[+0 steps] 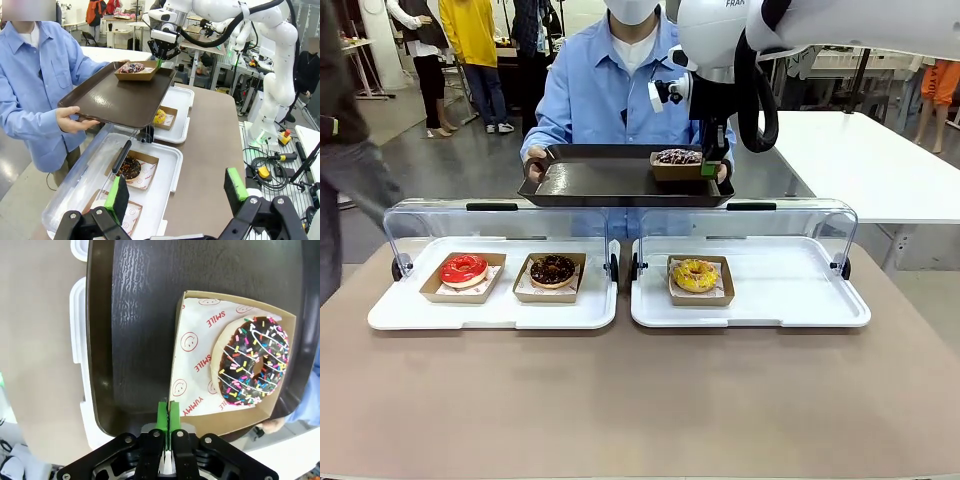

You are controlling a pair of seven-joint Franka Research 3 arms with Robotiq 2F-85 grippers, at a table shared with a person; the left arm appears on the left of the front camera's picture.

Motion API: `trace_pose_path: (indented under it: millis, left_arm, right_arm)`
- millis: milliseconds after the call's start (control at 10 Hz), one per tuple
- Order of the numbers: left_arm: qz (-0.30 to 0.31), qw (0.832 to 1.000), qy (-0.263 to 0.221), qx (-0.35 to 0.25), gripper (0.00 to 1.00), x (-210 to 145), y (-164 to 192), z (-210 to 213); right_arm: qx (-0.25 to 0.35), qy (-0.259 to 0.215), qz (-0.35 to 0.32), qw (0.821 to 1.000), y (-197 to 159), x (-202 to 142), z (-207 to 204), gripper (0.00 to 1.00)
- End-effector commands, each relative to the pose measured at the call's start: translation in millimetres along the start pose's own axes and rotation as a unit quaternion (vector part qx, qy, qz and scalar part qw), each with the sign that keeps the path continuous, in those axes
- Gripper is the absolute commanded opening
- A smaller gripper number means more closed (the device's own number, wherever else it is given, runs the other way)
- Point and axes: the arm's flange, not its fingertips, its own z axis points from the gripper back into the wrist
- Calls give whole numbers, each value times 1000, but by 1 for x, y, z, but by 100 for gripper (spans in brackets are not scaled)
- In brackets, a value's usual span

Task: Provide the desired donut to the person.
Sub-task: Place the picked Paper togo box onto the Handle tray extended by the person.

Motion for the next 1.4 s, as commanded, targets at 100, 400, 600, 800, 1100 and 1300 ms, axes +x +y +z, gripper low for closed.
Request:
trace_pose_path:
  millis: [100, 400, 600, 800, 1100, 1300]
  left_arm:
    - [-3, 1000, -4, 0, 100, 1, -1, 1]
    - [-3, 1000, -4, 0, 100, 1, -1, 1]
    - [-3, 1000, -4, 0, 100, 1, -1, 1]
    - [-3, 1000, -4, 0, 100, 1, -1, 1]
    - [-3, 1000, -4, 0, 100, 1, -1, 1]
    - [-3, 1000, -4, 0, 100, 1, -1, 1]
  right_arm:
    - [1, -11, 12, 1000, 0, -4, -13, 1]
    - [1, -18, 21, 1000, -1, -2, -9, 100]
    - [0, -19, 22, 1000, -2, -2, -9, 100]
    - [2, -19, 22, 1000, -2, -4, -9, 96]
    - [3, -18, 22, 1000, -2, -3, -8, 100]
    - [8, -17, 22, 1000, 0, -3, -8, 100]
